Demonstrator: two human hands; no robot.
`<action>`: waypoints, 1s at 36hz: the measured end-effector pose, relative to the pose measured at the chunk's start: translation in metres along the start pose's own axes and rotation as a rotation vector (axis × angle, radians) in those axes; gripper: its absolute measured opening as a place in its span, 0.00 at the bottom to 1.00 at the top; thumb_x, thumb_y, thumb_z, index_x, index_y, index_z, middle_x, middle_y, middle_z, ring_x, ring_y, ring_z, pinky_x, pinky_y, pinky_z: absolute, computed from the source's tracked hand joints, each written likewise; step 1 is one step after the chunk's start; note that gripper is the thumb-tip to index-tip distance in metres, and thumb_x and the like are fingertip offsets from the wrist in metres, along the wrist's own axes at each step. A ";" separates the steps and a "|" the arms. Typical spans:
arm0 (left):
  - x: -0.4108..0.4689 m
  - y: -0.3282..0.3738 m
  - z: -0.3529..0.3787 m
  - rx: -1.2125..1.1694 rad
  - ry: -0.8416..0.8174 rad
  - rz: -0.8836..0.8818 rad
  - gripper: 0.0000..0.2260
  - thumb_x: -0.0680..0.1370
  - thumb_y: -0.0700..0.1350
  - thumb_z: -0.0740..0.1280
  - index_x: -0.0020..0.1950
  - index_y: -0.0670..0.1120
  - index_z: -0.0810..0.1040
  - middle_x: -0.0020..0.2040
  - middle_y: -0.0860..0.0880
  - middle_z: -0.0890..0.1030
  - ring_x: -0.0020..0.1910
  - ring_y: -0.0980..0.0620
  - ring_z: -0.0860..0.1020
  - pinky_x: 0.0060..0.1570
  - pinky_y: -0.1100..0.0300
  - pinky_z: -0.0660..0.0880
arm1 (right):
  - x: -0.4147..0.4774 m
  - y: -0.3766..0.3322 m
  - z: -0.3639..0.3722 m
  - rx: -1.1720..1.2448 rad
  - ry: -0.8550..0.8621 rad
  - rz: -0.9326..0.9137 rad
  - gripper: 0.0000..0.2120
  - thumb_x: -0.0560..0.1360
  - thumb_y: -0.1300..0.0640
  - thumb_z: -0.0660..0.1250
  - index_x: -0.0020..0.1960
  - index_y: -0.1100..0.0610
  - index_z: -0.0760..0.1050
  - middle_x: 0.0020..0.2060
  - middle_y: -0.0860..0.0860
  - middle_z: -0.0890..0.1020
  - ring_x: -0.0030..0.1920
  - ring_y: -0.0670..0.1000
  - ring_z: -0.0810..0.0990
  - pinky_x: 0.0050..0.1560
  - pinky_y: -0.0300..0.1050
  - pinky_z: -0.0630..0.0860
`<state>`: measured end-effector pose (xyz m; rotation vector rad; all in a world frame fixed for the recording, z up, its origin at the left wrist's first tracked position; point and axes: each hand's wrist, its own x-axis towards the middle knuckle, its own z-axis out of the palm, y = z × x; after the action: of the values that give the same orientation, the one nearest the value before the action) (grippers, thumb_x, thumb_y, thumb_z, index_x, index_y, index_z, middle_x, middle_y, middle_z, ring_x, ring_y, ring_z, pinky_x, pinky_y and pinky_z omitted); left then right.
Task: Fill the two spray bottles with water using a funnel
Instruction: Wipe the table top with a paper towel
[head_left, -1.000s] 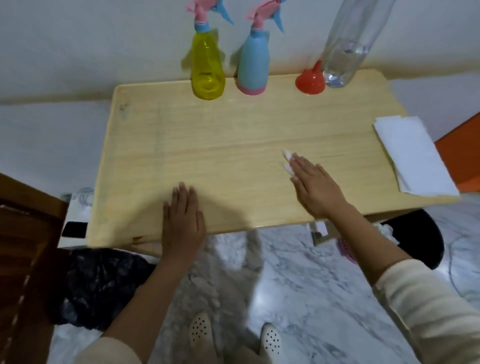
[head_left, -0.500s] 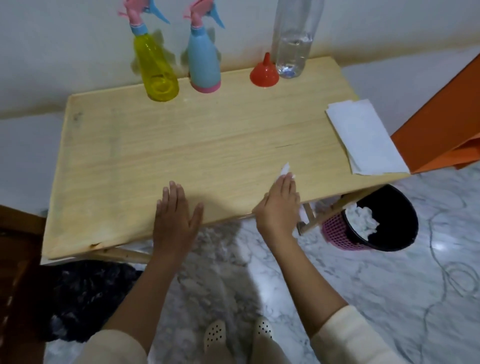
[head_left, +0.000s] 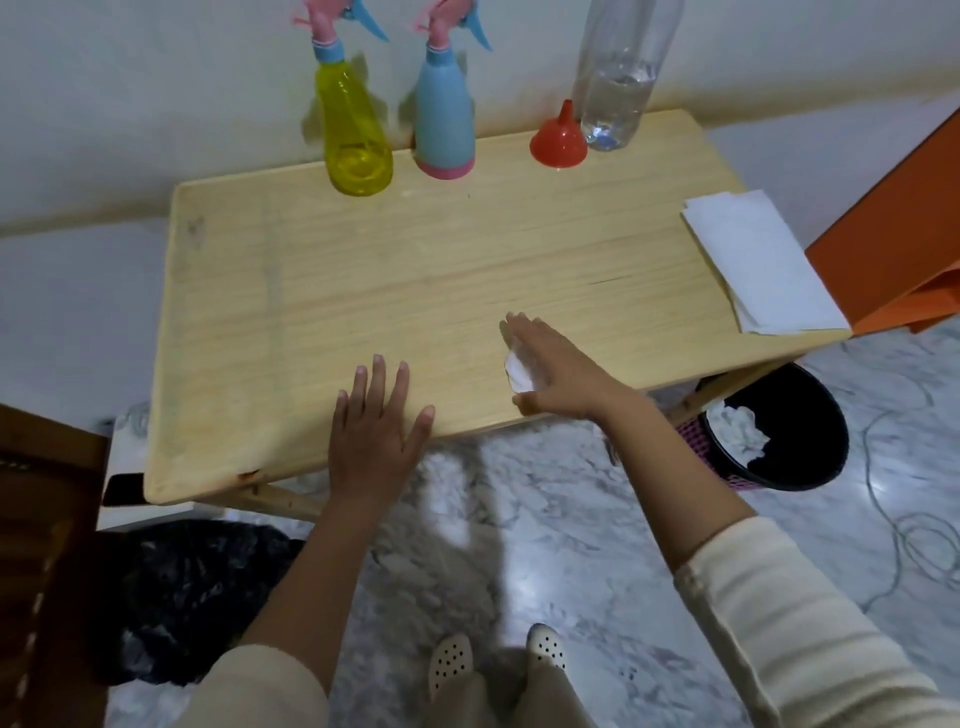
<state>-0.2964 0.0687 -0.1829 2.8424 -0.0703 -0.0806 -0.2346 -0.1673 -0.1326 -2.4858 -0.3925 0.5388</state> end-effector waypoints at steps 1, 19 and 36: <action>0.000 -0.001 0.000 -0.002 0.008 0.005 0.36 0.78 0.66 0.39 0.75 0.46 0.64 0.76 0.42 0.62 0.74 0.41 0.61 0.70 0.43 0.58 | 0.003 0.002 -0.002 -0.024 -0.021 0.006 0.44 0.70 0.56 0.71 0.77 0.53 0.48 0.77 0.51 0.50 0.77 0.51 0.47 0.74 0.47 0.52; -0.002 0.004 0.001 -0.025 0.048 -0.016 0.31 0.76 0.61 0.47 0.75 0.46 0.62 0.76 0.42 0.59 0.76 0.43 0.57 0.73 0.47 0.52 | -0.009 -0.010 0.037 -0.243 0.338 0.055 0.11 0.74 0.66 0.59 0.54 0.60 0.75 0.54 0.57 0.73 0.51 0.61 0.70 0.50 0.50 0.65; -0.002 0.104 0.003 -0.244 0.068 -0.138 0.18 0.76 0.41 0.65 0.65 0.38 0.73 0.67 0.39 0.72 0.65 0.38 0.67 0.62 0.48 0.66 | -0.090 0.044 0.029 0.296 0.714 0.211 0.10 0.78 0.59 0.62 0.51 0.61 0.80 0.48 0.56 0.79 0.45 0.52 0.74 0.47 0.50 0.74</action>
<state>-0.3028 -0.0312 -0.1553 2.6003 0.1412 -0.0199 -0.3200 -0.2237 -0.1535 -2.2495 0.2171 -0.2184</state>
